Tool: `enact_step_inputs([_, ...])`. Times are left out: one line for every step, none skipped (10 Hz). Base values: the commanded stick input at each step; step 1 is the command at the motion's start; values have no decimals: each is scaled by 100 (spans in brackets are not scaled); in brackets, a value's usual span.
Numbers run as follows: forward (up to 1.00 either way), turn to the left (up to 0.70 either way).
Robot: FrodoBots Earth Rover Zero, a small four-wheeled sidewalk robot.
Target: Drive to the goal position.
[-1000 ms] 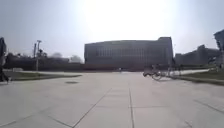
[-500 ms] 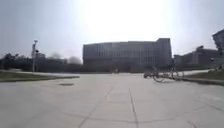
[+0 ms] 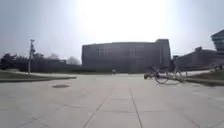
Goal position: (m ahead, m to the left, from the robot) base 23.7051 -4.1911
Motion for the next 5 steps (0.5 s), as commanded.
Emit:
enact_step_inputs([100, 0])
enact_step_inputs([100, 0])
enact_step_inputs([100, 0])
enact_step_inputs([100, 0])
enact_step_inputs([100, 0])
